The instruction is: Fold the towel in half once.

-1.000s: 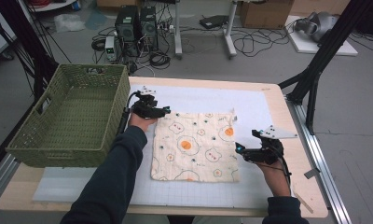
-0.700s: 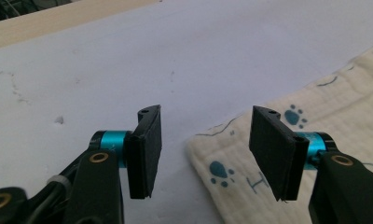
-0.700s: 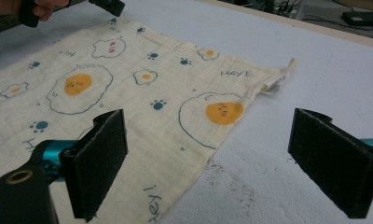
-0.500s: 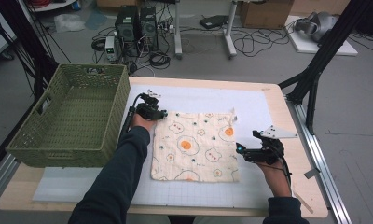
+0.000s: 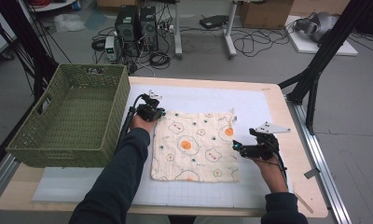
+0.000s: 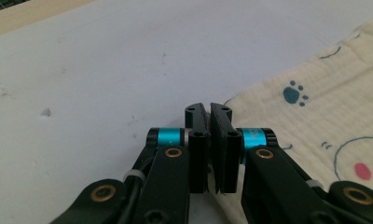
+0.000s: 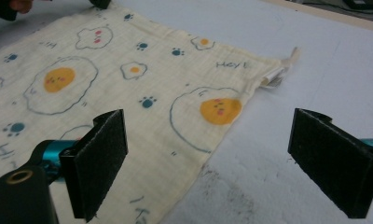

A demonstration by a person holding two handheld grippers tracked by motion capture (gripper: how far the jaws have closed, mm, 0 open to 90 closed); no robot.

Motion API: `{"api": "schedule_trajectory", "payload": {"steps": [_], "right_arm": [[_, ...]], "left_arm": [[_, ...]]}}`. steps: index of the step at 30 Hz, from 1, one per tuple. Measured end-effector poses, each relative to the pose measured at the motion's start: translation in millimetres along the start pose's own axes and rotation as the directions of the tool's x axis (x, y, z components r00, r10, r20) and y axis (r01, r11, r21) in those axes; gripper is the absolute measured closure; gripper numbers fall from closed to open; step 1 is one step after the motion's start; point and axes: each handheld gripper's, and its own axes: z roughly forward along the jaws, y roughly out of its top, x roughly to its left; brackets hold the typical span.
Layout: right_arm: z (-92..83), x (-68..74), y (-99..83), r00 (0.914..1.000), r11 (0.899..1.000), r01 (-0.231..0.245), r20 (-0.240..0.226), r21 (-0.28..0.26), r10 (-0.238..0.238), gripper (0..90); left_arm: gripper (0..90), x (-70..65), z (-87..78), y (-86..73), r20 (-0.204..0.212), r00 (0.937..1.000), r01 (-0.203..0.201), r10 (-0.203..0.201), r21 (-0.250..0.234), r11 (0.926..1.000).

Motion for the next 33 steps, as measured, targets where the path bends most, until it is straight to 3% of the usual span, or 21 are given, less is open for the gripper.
{"api": "schedule_trajectory", "payload": {"steps": [7, 9, 12, 19, 25, 31, 33], "right_arm": [[26.7, -24.9, 21.6, 0.9991, 0.997, -0.042, 0.011, 0.058, 0.042, 11.1], [34.0, -30.4, 29.6, 0.999, 0.996, -0.043, 0.018, 0.072, 0.042, 11.5], [46.5, -36.4, 39.0, 0.9996, 0.996, -0.017, 0.023, 0.091, 0.015, 19.5], [80.0, -44.6, 46.7, 0.9994, 0.989, -0.009, 0.034, 0.15, 0.004, 25.5], [108.6, -46.1, 54.7, 0.9985, 0.98, -0.006, 0.055, 0.201, -0.006, 42.3], [123.6, -47.0, 51.7, 0.9973, 0.967, 0.027, 0.059, 0.254, -0.043, 55.8], [123.6, -46.0, 51.4, 0.9986, 0.967, 0.008, 0.048, 0.255, -0.021, 62.5]], "left_arm": [[85.4, -1.1, -3.6, 1.8, 0.01, 0.9998, 0.019, -0.019, -0.023, 0.9995], [85.4, -0.9, -3.3, 1.5, 0.007, 0.9999, 0.015, -0.014, -0.016, 0.9998], [85.3, -1.2, -3.5, 1.3, 0.012, 0.9999, 0.013, -0.012, -0.017, 0.9998], [85.3, -1.3, -6.6, 1.1, 0.005, 0.9999, 0.015, -0.015, -0.029, 0.9995], [85.3, 3.8, -9.1, -7.8, 0.007, 0.9986, 0.053, -0.052, -0.045, 0.9976], [85.3, 7.1, -12.0, -9.4, 0.011, 0.9979, 0.065, -0.064, -0.053, 0.9965], [85.3, 6.9, -12.3, -9.3, 0.011, 0.9978, 0.067, -0.066, -0.052, 0.9964]]}}
